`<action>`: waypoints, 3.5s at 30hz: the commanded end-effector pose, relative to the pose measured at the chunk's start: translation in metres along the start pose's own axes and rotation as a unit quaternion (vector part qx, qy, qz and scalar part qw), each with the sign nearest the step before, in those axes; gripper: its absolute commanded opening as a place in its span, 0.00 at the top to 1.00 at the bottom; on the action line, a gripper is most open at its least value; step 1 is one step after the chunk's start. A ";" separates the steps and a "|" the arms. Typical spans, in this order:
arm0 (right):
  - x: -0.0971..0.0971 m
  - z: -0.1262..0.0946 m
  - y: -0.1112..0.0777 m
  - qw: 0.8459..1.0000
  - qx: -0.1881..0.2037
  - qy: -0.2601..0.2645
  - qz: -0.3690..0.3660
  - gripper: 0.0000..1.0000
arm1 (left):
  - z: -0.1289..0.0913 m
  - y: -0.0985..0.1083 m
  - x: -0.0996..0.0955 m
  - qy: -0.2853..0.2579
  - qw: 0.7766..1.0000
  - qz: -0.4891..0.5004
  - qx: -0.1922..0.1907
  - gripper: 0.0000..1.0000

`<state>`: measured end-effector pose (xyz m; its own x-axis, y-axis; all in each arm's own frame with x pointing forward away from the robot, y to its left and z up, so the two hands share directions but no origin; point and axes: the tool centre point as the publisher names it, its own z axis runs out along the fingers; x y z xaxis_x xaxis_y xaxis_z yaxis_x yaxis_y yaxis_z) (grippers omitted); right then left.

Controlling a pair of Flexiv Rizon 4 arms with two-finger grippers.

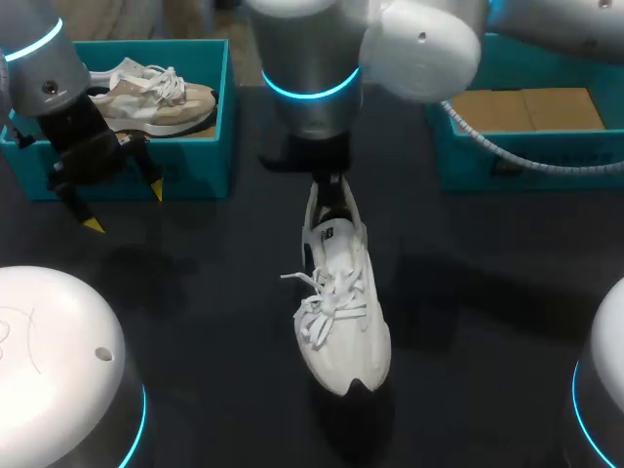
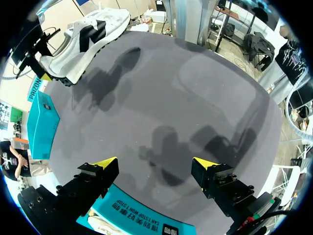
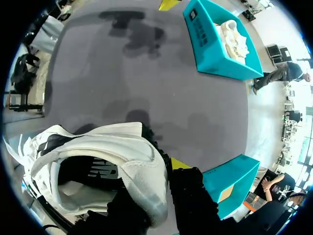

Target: Take the shoe out of the shoebox, open the shoe tongue, remove and reinsert the insole, then place the shoe into the shoebox

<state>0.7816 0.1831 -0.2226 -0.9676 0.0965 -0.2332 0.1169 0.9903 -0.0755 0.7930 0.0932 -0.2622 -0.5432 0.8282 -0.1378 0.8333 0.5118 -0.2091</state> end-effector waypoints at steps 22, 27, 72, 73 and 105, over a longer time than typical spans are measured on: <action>-0.156 -0.049 -0.089 0.994 0.071 -0.066 -0.059 1.00 | 0.000 0.000 0.000 0.001 1.000 0.000 -0.001 0.00; -0.204 -0.059 -0.119 0.993 0.041 -0.088 -0.071 1.00 | 0.000 0.000 0.000 0.001 1.000 0.000 -0.001 0.00; -0.381 -0.022 -0.253 0.996 0.051 -0.076 -0.008 1.00 | 0.000 0.000 0.000 0.001 1.000 0.000 -0.001 0.00; -0.383 -0.020 -0.262 0.995 0.059 -0.077 0.005 1.00 | 0.000 0.000 0.000 0.001 1.000 0.000 -0.001 0.00; -0.328 0.003 -0.391 0.830 0.118 0.003 0.546 1.00 | 0.000 0.000 0.000 0.001 1.000 0.000 -0.001 0.00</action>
<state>1.0683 -0.2311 -0.1232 -0.5866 0.7525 -0.2995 0.8042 0.5849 -0.1055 0.7930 0.0932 -0.2622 -0.5433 0.8282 -0.1378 0.8333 0.5118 -0.2091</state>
